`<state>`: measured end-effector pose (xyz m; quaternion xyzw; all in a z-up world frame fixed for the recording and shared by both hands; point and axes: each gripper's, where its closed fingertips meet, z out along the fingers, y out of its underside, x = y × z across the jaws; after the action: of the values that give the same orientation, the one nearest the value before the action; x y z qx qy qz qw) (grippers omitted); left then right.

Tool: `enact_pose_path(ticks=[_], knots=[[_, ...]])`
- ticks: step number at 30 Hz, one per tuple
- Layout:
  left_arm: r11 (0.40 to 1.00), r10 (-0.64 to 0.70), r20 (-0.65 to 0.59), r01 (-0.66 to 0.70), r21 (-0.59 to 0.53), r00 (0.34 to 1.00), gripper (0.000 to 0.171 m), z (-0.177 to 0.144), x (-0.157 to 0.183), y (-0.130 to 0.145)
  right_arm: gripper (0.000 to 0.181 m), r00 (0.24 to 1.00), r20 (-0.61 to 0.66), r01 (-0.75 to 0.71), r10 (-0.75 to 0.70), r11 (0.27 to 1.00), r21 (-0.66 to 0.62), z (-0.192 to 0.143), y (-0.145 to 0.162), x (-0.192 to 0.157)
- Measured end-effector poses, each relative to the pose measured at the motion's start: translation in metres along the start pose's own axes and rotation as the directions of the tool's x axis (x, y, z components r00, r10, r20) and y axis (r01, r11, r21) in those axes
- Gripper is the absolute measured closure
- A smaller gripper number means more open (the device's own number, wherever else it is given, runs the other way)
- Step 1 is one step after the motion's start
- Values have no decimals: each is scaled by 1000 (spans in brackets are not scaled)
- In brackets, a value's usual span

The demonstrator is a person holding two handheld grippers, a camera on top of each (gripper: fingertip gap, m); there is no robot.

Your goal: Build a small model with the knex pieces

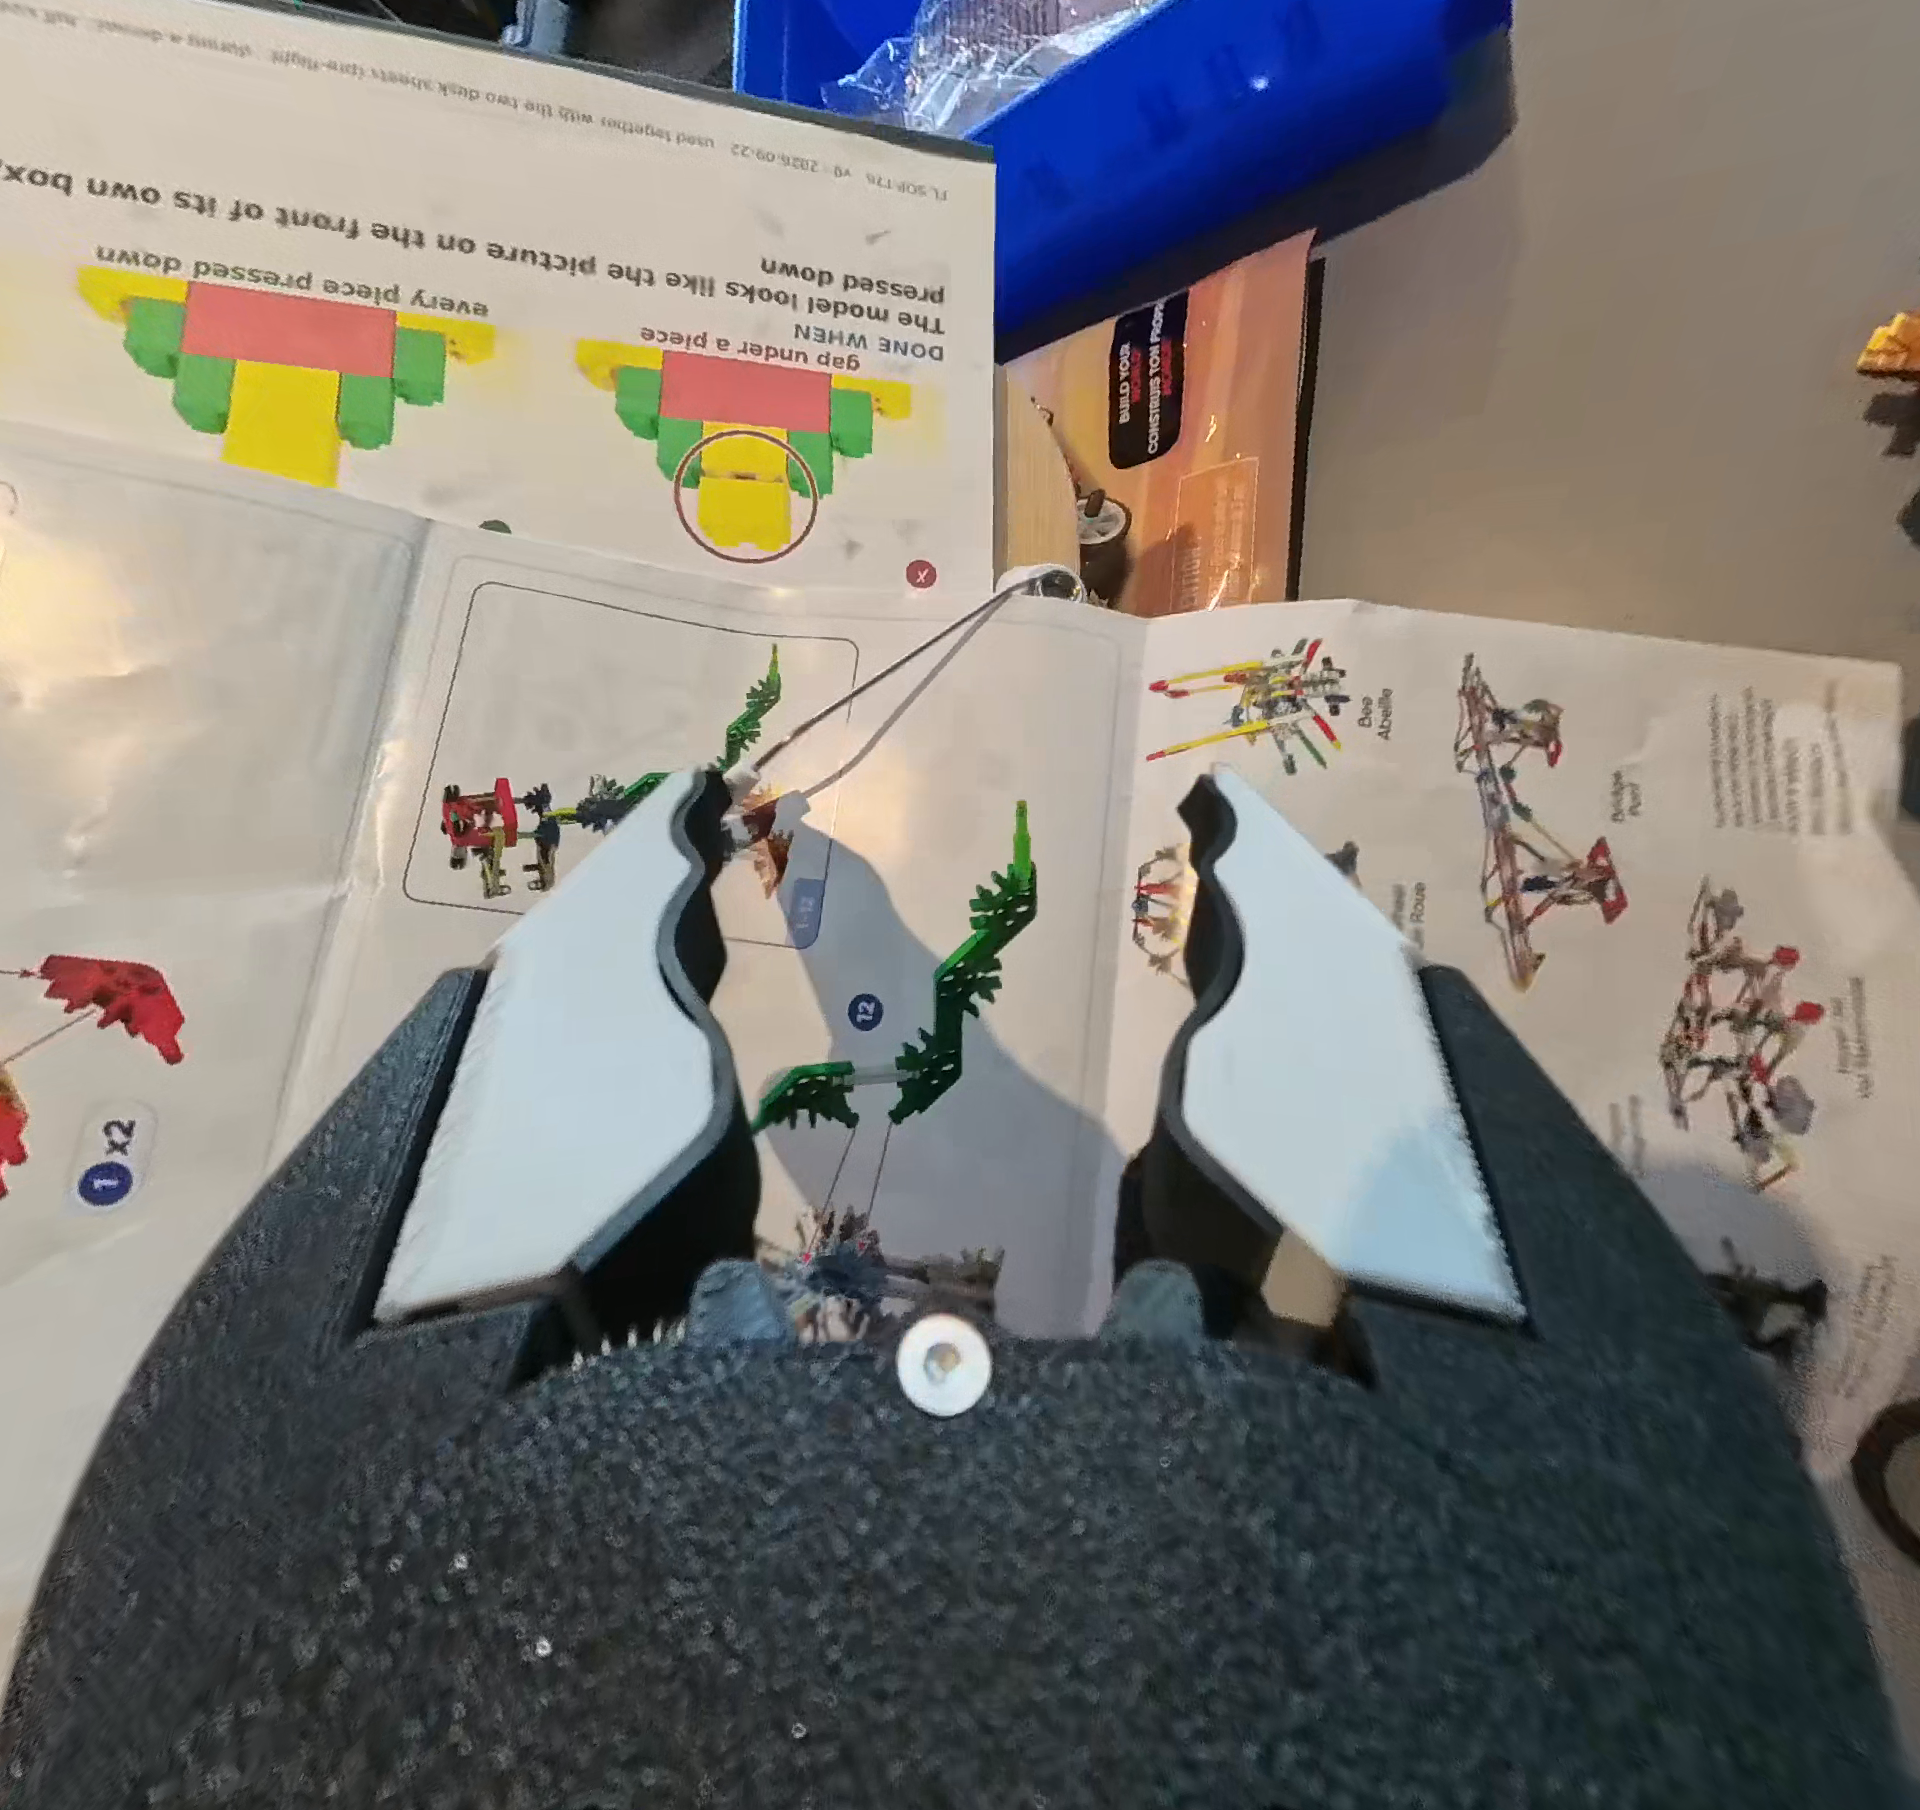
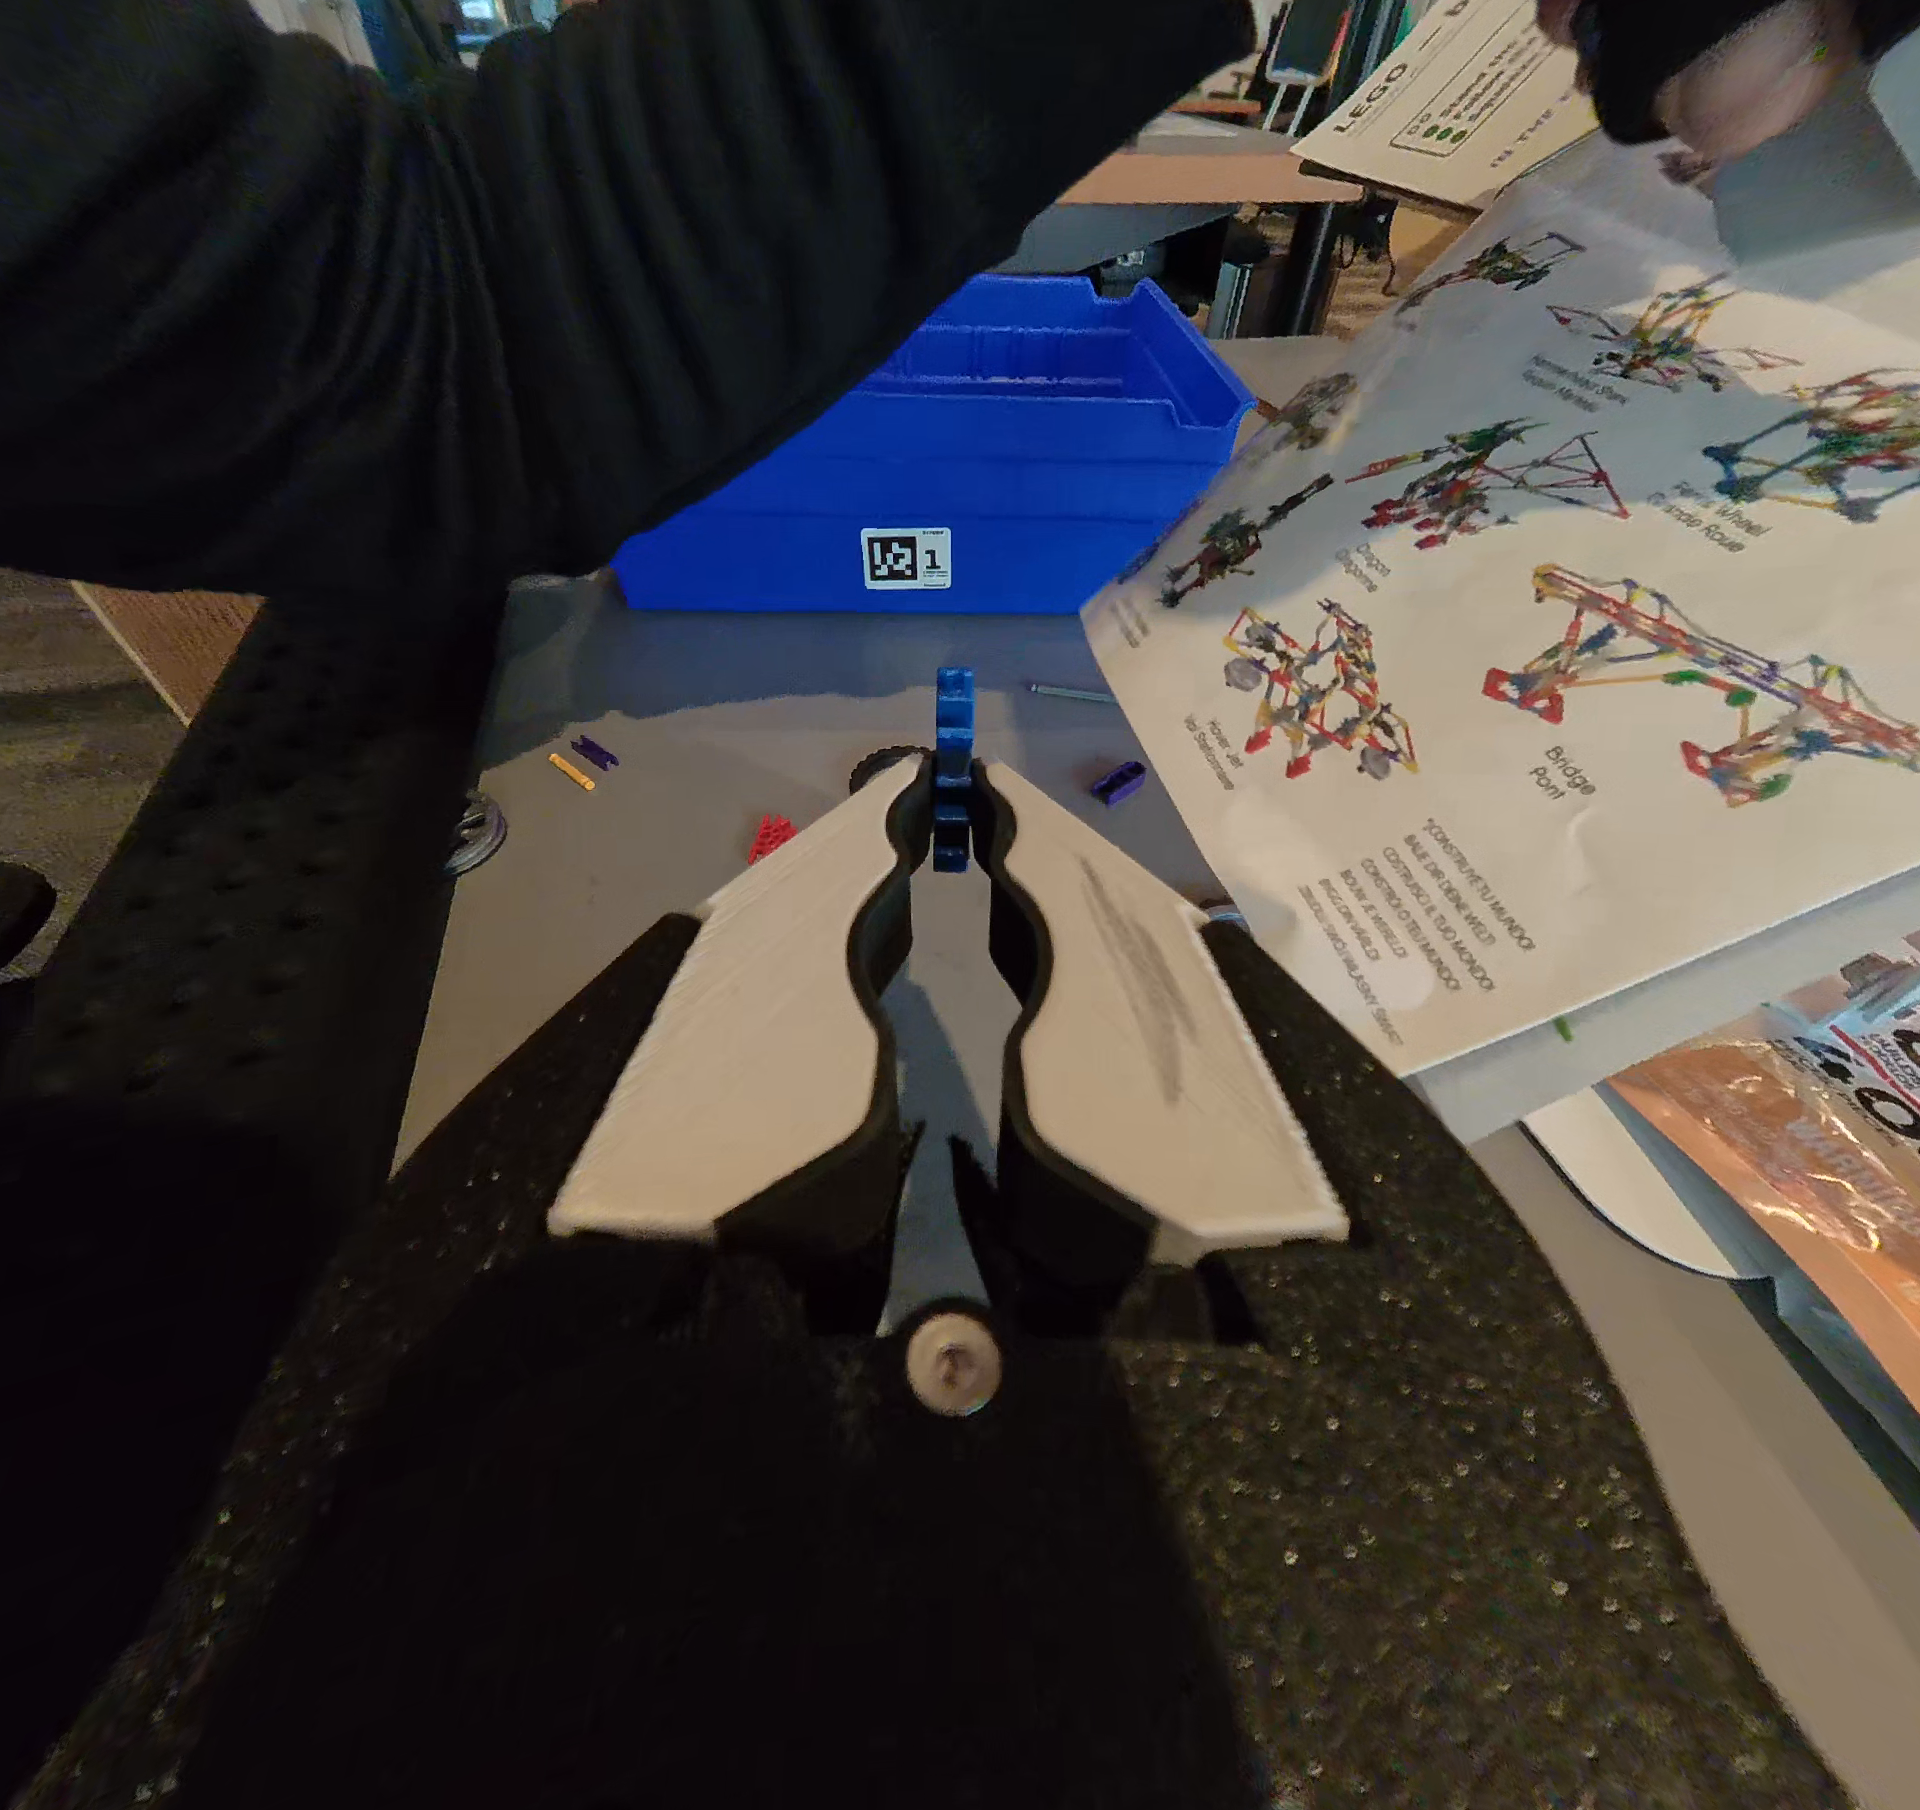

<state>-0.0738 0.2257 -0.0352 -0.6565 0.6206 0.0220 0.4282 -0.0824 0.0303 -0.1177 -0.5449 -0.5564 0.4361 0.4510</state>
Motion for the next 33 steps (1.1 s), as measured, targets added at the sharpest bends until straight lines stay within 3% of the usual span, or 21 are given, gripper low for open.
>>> enact_pose_path(ticks=[4, 7, 14, 22, 33], knots=[[998, 14, 3, -14, 62, 1000, 79, -5, -4, -15, 176, 1000, -1, -3, 3, 1000, -5, 0, 2, 1], [996, 65, 6, -65, -55, 998, 78, 6, -3, 0, 176, 1000, -3, -5, 5, 1000, -15, 1, 4, 2], [990, 85, 60, -78, -115, 995, 93, 9, -4, 9, 176, 1000, 2, -6, 6, 1000, -6, 0, 2, 1], [982, 132, 166, -106, -157, 977, 114, 10, 0, 13, 176, 1000, 3, -5, 5, 1000, -9, 0, 3, 0], [985, 122, 272, -84, -148, 954, 118, 8, 2, 14, 176, 1000, 1, -5, 5, 1000, -12, 1, 4, 1]])
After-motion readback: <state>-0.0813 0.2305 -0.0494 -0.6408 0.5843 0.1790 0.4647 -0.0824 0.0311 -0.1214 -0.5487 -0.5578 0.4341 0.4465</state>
